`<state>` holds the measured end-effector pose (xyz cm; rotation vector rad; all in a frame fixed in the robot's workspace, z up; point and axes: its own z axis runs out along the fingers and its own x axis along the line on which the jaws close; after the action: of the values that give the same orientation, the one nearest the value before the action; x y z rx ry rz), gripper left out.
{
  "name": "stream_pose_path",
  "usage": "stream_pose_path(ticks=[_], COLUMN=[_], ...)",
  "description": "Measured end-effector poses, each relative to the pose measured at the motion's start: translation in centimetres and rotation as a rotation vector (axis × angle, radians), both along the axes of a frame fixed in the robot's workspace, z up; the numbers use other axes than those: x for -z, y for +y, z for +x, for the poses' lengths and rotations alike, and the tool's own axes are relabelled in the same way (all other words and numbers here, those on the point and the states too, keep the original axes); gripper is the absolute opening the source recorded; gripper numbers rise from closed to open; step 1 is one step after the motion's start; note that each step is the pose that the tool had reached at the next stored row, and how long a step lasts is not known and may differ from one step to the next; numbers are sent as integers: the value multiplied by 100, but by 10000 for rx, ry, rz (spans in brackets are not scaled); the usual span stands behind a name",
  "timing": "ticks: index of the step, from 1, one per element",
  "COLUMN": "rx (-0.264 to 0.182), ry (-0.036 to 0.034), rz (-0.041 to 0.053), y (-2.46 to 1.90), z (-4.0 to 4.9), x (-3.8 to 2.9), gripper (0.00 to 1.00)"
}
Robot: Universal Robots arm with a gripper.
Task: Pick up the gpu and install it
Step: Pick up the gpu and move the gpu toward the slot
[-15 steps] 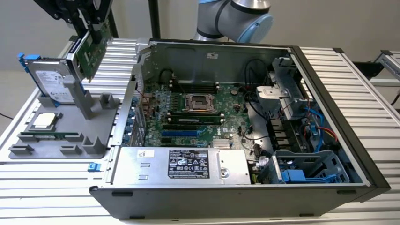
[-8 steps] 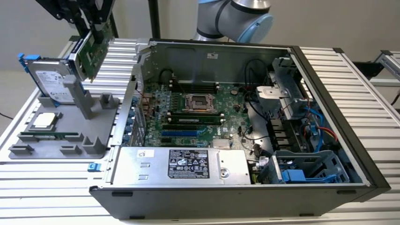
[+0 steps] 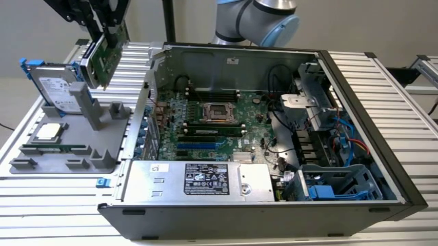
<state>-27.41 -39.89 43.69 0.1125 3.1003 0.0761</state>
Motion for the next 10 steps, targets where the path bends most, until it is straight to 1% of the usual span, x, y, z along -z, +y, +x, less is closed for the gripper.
stream_pose_path(ticks=[10], rx=[-1], ry=[0], rz=[0], y=[1], z=[80], x=[0], gripper=[0])
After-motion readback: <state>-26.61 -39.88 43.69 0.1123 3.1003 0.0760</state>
